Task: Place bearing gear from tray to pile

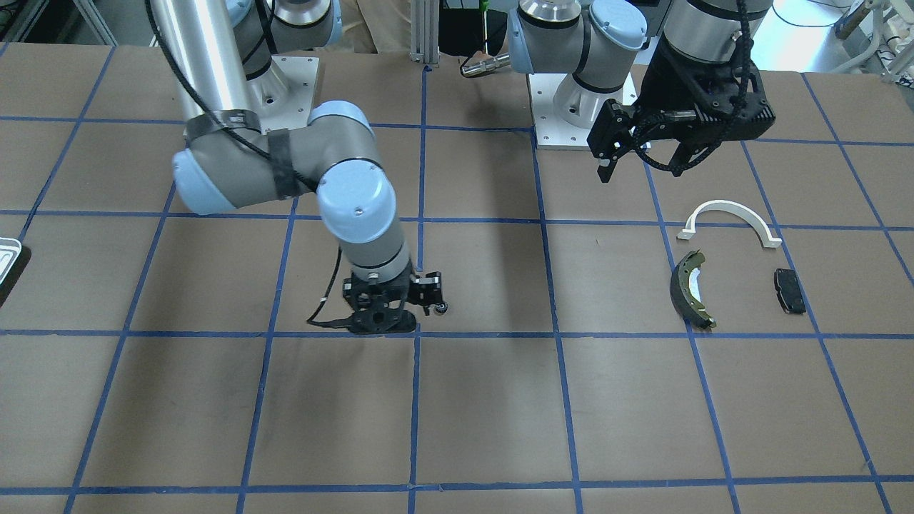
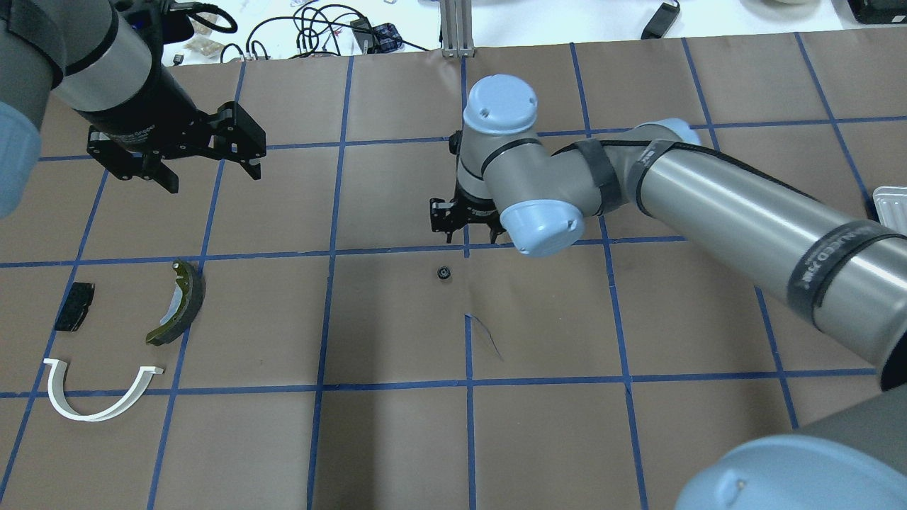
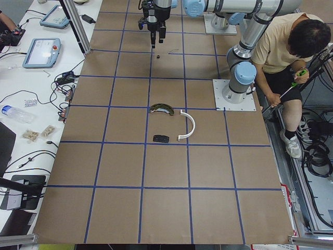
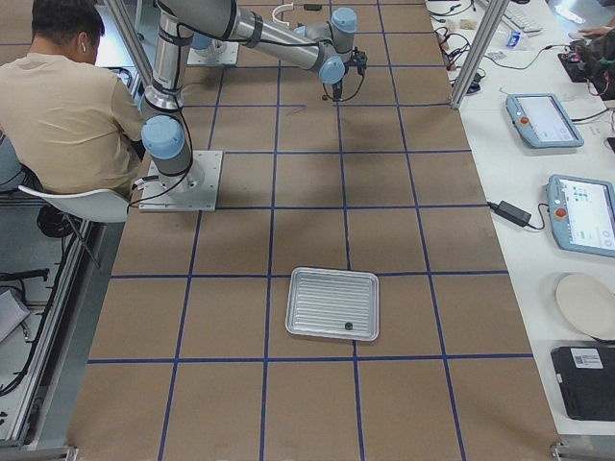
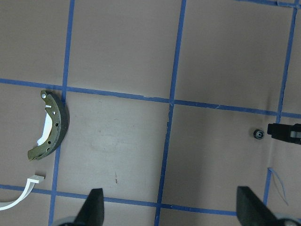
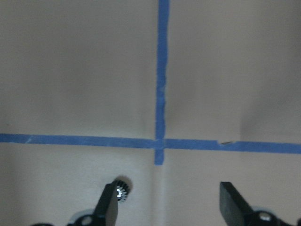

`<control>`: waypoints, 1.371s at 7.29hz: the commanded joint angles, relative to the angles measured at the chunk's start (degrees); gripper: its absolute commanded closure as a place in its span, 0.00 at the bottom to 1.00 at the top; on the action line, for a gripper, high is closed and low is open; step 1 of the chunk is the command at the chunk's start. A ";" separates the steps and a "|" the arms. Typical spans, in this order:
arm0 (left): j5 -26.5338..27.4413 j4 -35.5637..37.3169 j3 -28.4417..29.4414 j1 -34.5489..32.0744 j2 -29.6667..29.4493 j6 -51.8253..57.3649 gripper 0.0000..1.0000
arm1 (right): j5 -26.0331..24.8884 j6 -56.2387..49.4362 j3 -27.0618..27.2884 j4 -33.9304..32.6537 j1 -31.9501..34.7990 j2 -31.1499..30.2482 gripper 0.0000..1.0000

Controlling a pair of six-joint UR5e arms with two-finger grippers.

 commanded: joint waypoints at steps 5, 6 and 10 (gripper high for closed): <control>-1.99 12.08 -4.86 -12.51 -19.26 -12.59 0.00 | -7.08 -55.96 -0.68 6.72 -44.37 -5.34 0.00; -1.99 19.01 -5.92 -15.32 -23.22 -14.03 0.00 | -7.08 -65.91 -0.67 6.37 -49.67 -4.72 0.00; -1.46 26.90 -6.28 -22.11 -32.12 -21.86 0.00 | -9.27 -103.46 -2.68 -1.08 -64.90 2.90 0.00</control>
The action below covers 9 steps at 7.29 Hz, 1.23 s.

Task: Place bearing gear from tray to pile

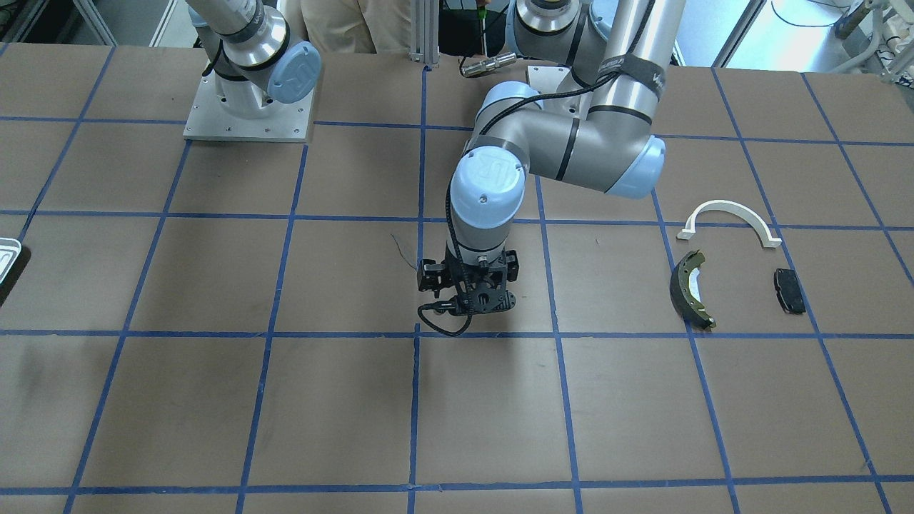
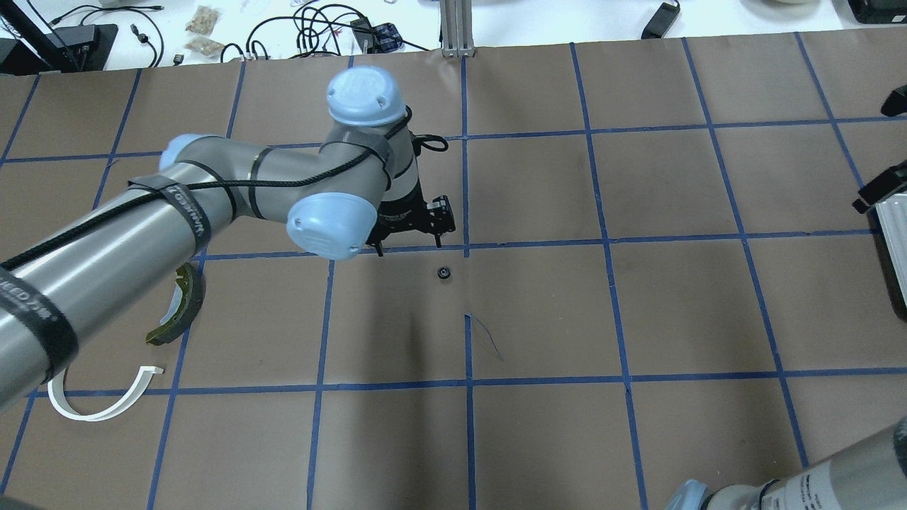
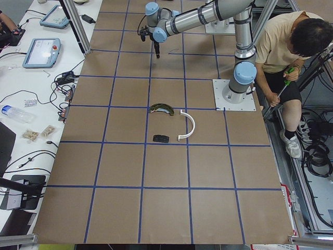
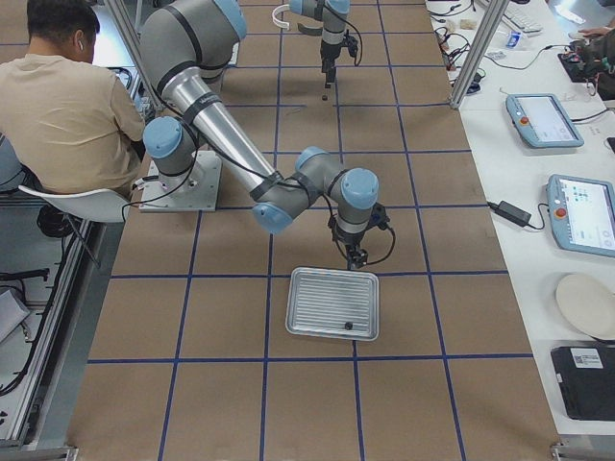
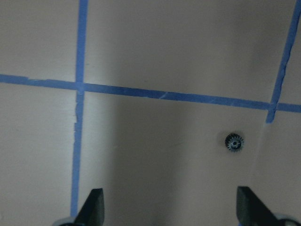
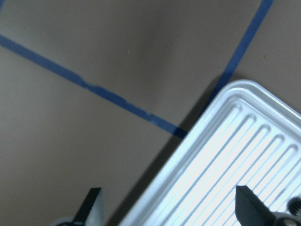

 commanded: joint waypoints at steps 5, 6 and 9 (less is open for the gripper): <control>0.15 4.64 -0.74 -2.52 -3.83 -0.56 0.00 | -0.70 -41.15 -13.85 -2.83 -5.94 15.13 0.00; 0.16 4.82 -1.01 -2.44 -4.35 -0.83 0.00 | -0.78 -41.81 -13.95 -2.91 -5.86 15.58 0.00; 0.24 5.35 -0.83 -2.43 -4.36 -0.30 0.29 | -0.34 -42.08 -13.95 -3.00 -5.85 16.28 0.04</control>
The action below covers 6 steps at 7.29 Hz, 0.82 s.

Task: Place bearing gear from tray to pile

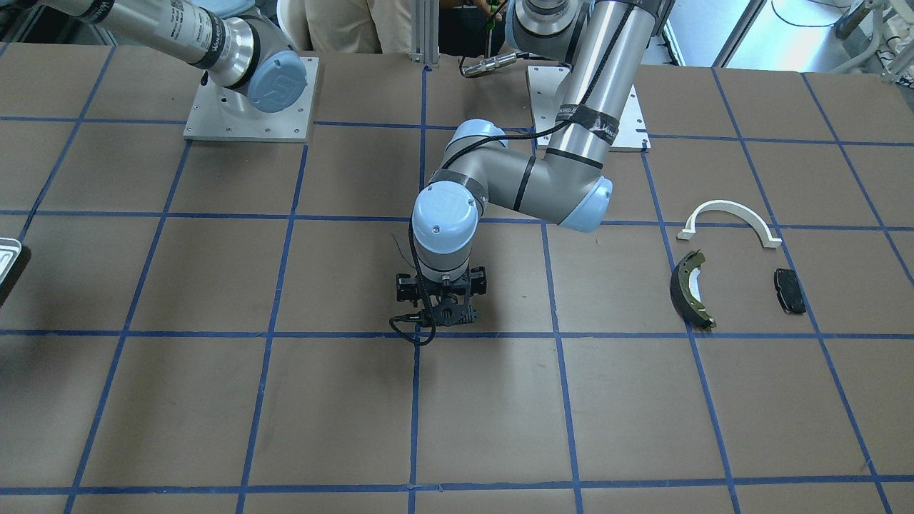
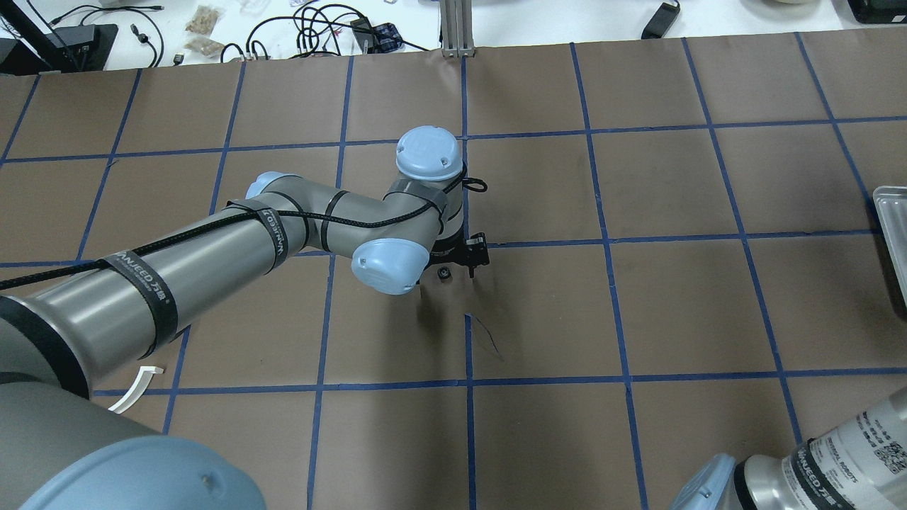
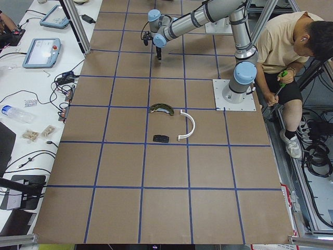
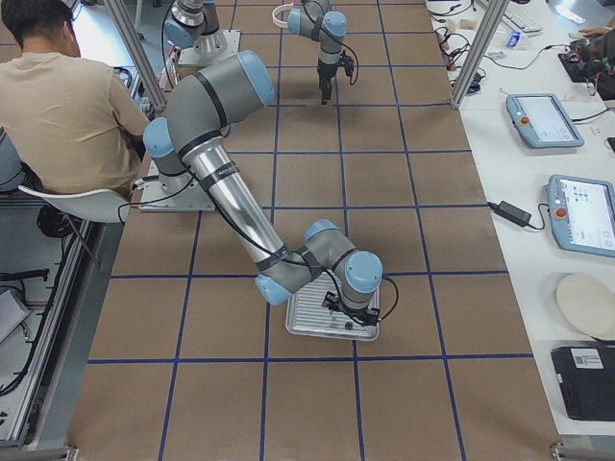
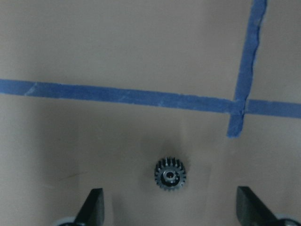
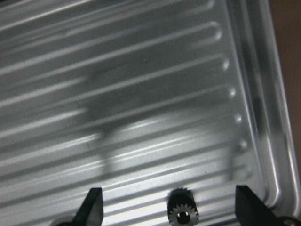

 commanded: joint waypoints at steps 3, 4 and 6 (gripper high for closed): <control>0.06 0.14 0.50 0.09 0.49 0.38 1.00 | -0.62 -2.92 -0.06 -2.19 0.00 0.81 0.11; 0.06 0.14 0.59 0.09 0.40 0.38 1.00 | -0.71 -3.10 -0.15 -2.65 0.00 0.98 0.19; 0.24 -0.03 1.56 1.57 2.76 0.73 1.00 | -0.89 -3.45 0.11 -3.62 0.00 1.07 0.36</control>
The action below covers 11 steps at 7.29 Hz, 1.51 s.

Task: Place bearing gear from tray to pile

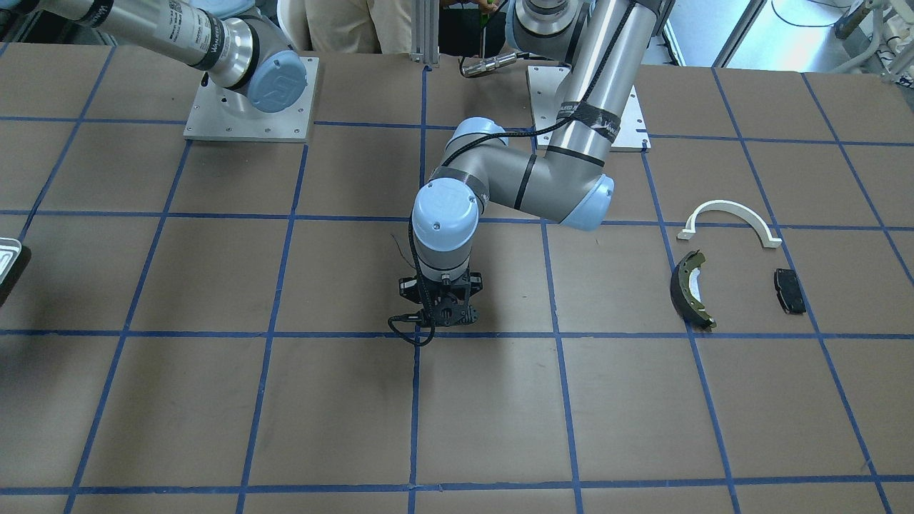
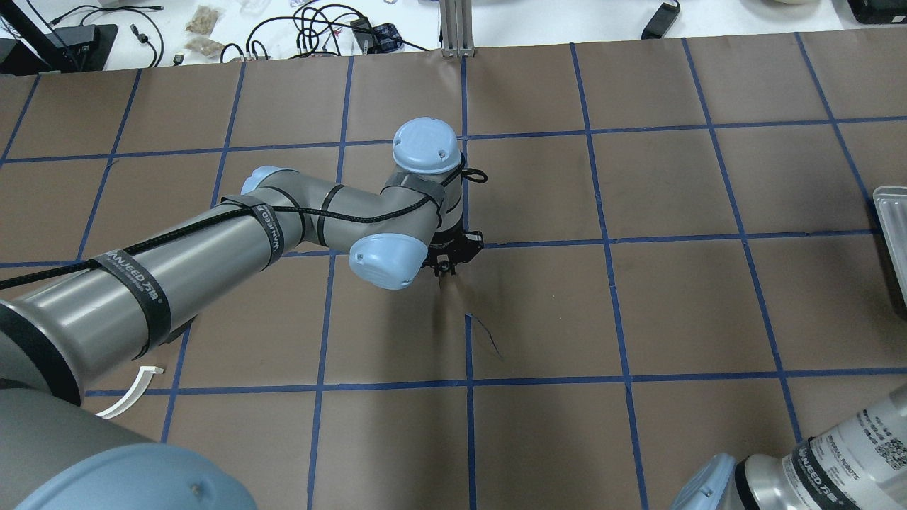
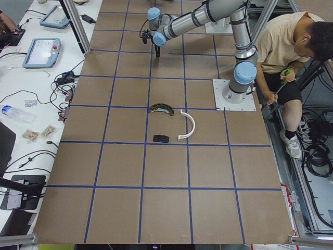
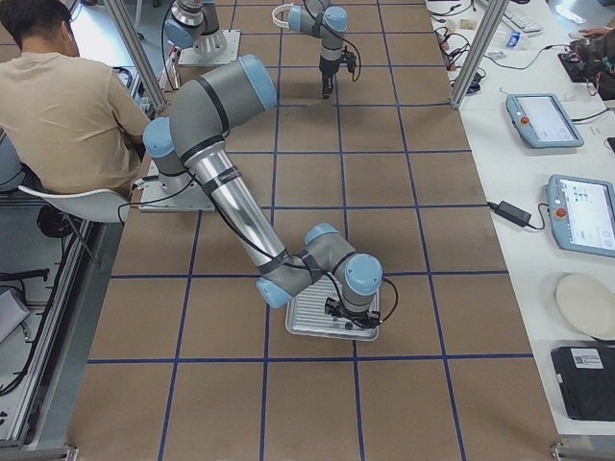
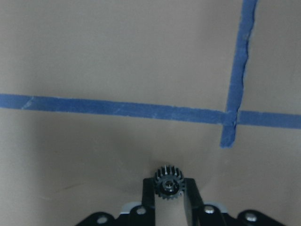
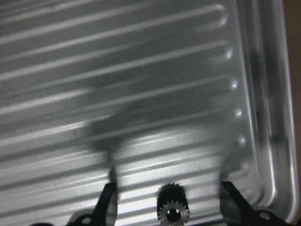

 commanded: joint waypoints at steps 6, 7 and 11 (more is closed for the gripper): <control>1.35 -22.53 6.46 21.66 11.76 26.32 1.00 | -3.40 5.38 0.59 -0.04 0.74 -1.07 1.00; 6.58 -22.98 6.29 24.91 12.64 32.21 1.00 | -3.40 7.04 0.59 0.92 2.39 -3.68 1.00; 8.75 -21.68 1.72 43.61 11.78 53.21 1.00 | -1.73 37.19 7.24 7.70 19.41 -14.41 1.00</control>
